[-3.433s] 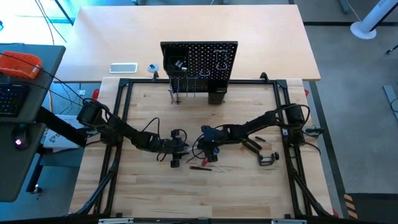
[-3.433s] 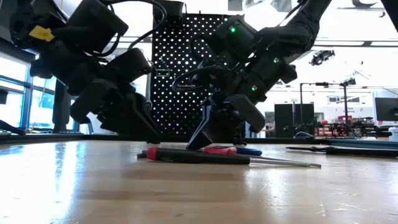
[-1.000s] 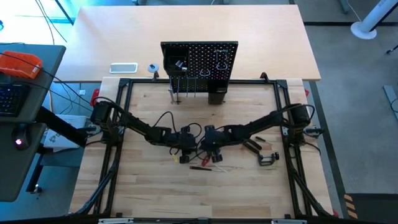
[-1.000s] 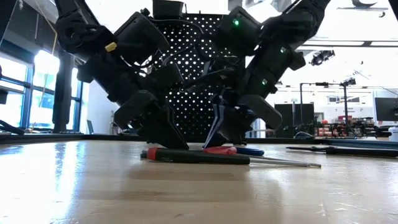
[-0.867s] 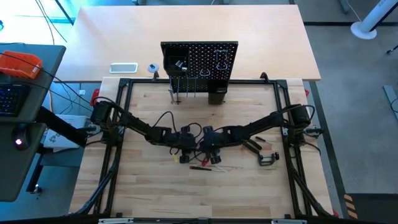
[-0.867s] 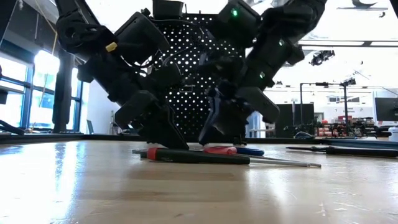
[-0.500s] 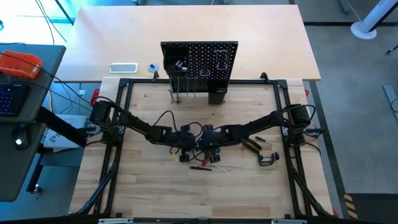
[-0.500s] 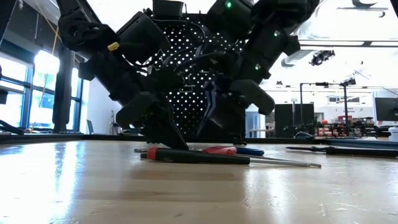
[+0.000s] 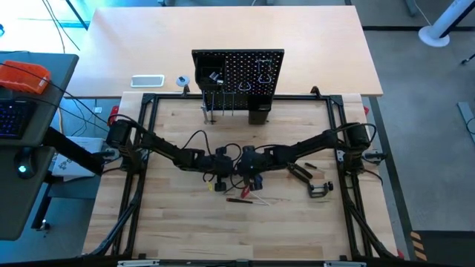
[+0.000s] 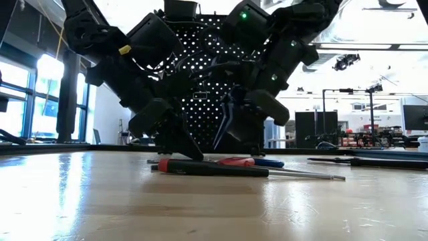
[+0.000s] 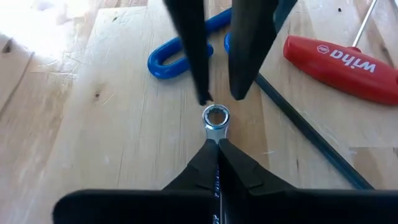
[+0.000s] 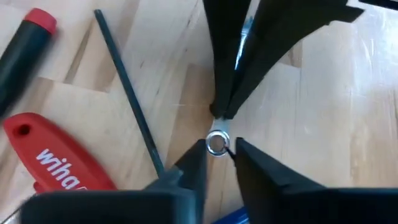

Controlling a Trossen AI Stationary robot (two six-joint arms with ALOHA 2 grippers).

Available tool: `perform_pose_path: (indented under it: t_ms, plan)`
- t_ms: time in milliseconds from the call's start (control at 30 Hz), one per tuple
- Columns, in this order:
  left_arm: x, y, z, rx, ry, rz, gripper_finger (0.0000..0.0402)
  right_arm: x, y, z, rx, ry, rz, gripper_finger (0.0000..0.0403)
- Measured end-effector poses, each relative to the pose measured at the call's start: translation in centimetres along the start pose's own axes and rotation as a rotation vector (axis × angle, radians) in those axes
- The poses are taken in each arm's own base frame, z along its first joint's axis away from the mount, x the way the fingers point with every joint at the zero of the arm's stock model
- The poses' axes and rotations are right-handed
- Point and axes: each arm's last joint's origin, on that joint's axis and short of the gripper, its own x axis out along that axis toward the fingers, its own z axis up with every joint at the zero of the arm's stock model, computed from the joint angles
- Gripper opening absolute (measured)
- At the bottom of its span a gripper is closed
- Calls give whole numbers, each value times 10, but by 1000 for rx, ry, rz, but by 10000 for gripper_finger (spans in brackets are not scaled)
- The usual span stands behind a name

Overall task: Hang tools onto peg board
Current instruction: Hang the wrench on the pegboard

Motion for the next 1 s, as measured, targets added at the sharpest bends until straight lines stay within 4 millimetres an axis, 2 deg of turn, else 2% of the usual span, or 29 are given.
perform_pose_path:
  t_ms: [200,400,667,767,900,1000]
  plan:
    - [0,0,0,0,0,-2,1,0,0,0,24,-4,17,160]
    - [0,0,0,1,-5,-4,1,9,0,-3,61,-4,45,170]
    - [0,-1,0,-10,-7,-47,1,28,4,-12,78,21,61,130]
    - [0,-2,0,-10,-8,-57,1,29,4,-12,74,21,61,94]
    - [0,-2,1,-7,-14,-49,0,29,4,-13,58,31,63,24]
    - [-1,-1,3,-10,-32,-44,4,29,5,-14,51,42,57,8]
